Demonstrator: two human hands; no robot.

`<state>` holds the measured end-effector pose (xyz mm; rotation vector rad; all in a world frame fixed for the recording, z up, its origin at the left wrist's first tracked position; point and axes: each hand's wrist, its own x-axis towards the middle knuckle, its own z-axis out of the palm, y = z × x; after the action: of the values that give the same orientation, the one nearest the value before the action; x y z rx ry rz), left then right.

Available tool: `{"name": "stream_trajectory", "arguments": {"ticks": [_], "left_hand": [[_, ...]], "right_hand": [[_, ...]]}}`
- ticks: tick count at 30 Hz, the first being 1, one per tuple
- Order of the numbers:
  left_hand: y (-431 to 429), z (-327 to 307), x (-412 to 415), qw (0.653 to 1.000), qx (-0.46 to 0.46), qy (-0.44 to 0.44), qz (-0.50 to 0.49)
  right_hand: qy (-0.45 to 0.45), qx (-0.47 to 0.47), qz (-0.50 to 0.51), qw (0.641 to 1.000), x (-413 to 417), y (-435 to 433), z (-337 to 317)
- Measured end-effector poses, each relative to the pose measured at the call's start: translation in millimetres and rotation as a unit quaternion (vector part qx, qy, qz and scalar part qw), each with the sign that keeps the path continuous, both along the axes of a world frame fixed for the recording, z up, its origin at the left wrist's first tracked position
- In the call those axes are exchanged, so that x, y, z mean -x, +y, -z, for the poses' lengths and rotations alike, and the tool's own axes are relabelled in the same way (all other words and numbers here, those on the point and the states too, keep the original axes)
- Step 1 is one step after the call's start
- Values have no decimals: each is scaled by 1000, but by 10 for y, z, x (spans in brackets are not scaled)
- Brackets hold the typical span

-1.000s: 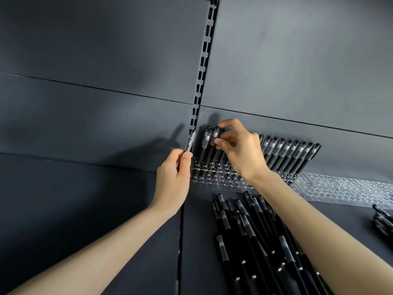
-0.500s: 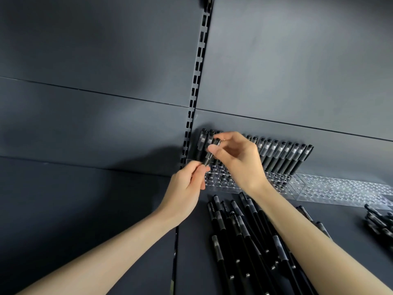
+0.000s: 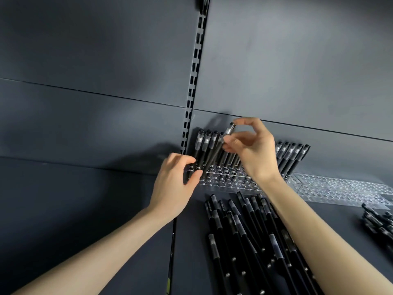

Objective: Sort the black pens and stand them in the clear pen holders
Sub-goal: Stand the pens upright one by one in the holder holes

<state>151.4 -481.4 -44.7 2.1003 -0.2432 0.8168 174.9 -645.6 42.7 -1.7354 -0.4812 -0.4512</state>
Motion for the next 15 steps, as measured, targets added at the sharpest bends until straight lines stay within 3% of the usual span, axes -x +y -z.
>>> {"name": "stream_trajectory", "arguments": {"ticks": [4,8,15], "left_hand": [[91,95,-86,996,-68,43,-32],[123,158,-153,997,-31,77,7],[127,154,-205,998,10,59,5]], "right_hand": [[-53,43,53,996,-98,-25,-66],[-76,60,70,993,-158,-16,-17],[-73,84,69,991,-252,22,107]]}}
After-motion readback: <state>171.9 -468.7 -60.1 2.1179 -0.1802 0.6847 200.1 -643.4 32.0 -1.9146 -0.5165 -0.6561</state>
